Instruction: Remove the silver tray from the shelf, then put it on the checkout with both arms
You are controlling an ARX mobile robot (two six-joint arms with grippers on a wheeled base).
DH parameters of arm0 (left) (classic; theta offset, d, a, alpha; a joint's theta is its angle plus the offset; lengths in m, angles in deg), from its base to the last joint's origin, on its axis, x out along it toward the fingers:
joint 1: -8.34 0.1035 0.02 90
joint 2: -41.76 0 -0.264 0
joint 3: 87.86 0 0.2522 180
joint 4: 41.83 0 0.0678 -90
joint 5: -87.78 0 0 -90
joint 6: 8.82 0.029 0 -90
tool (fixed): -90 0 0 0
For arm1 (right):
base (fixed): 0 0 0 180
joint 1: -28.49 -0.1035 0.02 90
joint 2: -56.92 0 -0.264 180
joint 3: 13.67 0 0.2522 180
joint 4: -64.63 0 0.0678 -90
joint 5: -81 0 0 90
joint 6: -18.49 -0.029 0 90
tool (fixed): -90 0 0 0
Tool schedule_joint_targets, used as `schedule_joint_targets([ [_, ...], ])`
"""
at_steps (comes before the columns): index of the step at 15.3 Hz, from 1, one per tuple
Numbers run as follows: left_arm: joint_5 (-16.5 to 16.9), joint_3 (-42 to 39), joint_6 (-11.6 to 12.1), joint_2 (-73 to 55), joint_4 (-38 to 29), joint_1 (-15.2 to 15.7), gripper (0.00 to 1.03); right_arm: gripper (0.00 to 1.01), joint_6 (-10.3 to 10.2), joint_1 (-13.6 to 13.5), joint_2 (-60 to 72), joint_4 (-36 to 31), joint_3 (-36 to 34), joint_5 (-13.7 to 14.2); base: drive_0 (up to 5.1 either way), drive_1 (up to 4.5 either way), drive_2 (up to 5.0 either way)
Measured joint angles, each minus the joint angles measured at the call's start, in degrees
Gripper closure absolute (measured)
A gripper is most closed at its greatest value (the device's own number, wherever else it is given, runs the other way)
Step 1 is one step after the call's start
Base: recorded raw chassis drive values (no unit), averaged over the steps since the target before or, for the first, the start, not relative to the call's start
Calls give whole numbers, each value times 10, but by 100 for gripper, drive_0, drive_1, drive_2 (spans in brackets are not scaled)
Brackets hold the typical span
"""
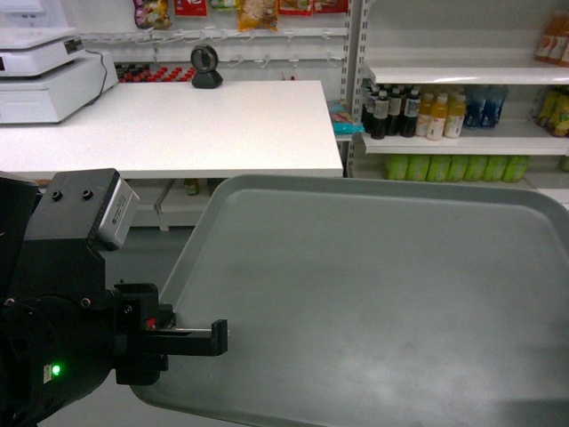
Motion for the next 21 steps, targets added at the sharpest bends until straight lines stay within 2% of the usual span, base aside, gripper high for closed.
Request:
schedule_joint_targets([
  [17, 0, 0, 0, 0, 0, 0, 100, 98, 0, 0, 0, 0, 0, 0, -500, 245, 245],
  [21, 0, -2, 1, 0, 3, 2, 100, 98, 0, -3, 0, 3, -1, 0, 0, 0, 0],
])
